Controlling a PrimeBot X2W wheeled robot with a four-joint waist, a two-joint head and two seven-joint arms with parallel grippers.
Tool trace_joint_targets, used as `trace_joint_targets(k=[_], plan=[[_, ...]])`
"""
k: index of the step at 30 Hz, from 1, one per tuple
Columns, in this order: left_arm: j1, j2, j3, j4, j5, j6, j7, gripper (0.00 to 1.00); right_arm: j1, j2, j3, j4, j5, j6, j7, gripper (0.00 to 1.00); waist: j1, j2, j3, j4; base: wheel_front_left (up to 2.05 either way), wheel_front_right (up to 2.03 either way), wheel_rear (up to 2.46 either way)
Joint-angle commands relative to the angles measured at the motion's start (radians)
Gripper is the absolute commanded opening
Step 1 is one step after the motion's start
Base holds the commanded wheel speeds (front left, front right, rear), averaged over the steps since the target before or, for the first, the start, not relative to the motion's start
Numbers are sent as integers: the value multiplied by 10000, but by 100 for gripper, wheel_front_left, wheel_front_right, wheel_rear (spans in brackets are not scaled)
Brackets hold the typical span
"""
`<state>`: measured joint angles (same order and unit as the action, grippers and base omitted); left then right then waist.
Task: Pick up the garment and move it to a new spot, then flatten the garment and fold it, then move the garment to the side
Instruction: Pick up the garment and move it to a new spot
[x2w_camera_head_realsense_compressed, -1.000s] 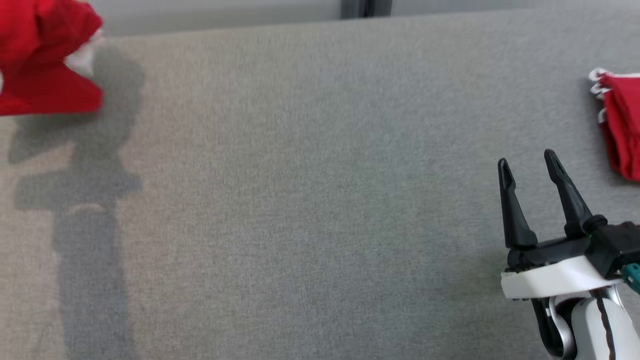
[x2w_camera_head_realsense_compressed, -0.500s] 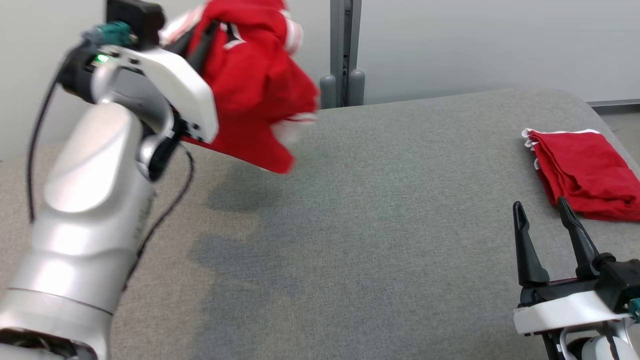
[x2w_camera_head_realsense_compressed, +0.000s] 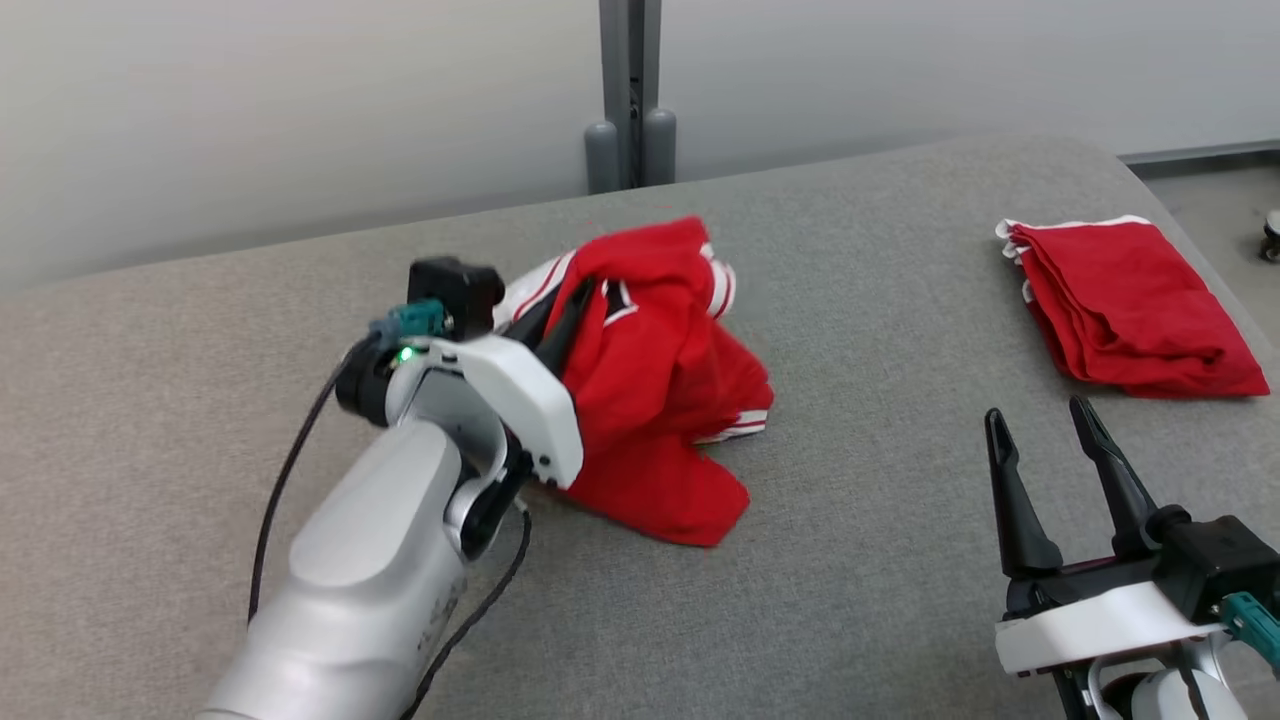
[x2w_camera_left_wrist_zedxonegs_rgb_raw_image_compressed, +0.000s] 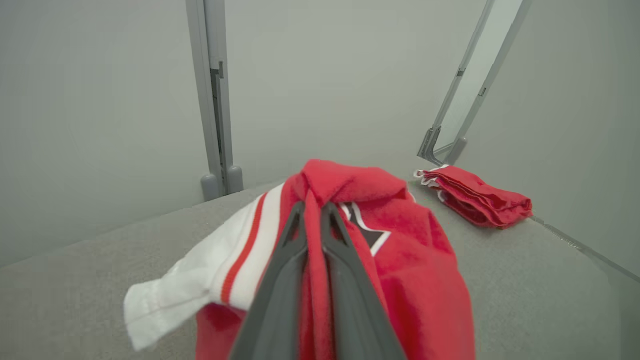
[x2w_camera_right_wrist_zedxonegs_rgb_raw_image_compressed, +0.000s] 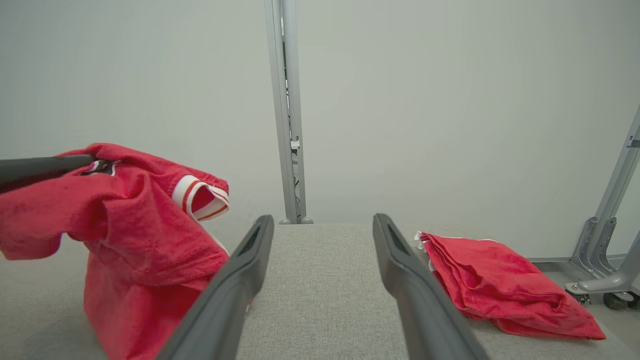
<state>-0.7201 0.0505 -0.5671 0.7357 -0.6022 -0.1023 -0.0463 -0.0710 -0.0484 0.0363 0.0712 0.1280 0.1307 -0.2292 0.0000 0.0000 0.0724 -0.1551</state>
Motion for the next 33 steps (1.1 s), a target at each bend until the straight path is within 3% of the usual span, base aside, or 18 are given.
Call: trace_joint_targets(k=[1, 9, 11, 12, 24, 33], plan=[[80, 52, -40, 155, -57, 99, -145, 0, -97, -47, -6, 18, 75, 3, -56, 100, 0, 0, 157, -151, 0, 0, 0], [534, 28, -685, 1653, -506, 350, -1053, 0, -280, -47, 169, 268, 108, 3, -140, 100, 0, 0, 347, -411, 0, 0, 0], [635, 24, -933, 1867, -590, 357, -1253, 82, -290, -47, 170, 324, 78, 3, -154, 100, 0, 0, 327, -386, 0, 0, 0], [683, 24, -1072, 1930, -648, 346, -1317, 100, -274, -46, 158, 353, 45, 3, -158, 100, 0, 0, 307, -349, 0, 0, 0], [756, 23, -1909, 1847, -794, 587, -2154, 100, -66, -49, 131, 600, 34, 3, -184, 100, 0, 0, -197, 340, 0, 0, 0], [2246, 491, -462, -532, -12, 1197, -2194, 100, 260, -47, -120, 568, 154, 3, -220, 100, 0, 0, -622, 830, 0, 0, 0]])
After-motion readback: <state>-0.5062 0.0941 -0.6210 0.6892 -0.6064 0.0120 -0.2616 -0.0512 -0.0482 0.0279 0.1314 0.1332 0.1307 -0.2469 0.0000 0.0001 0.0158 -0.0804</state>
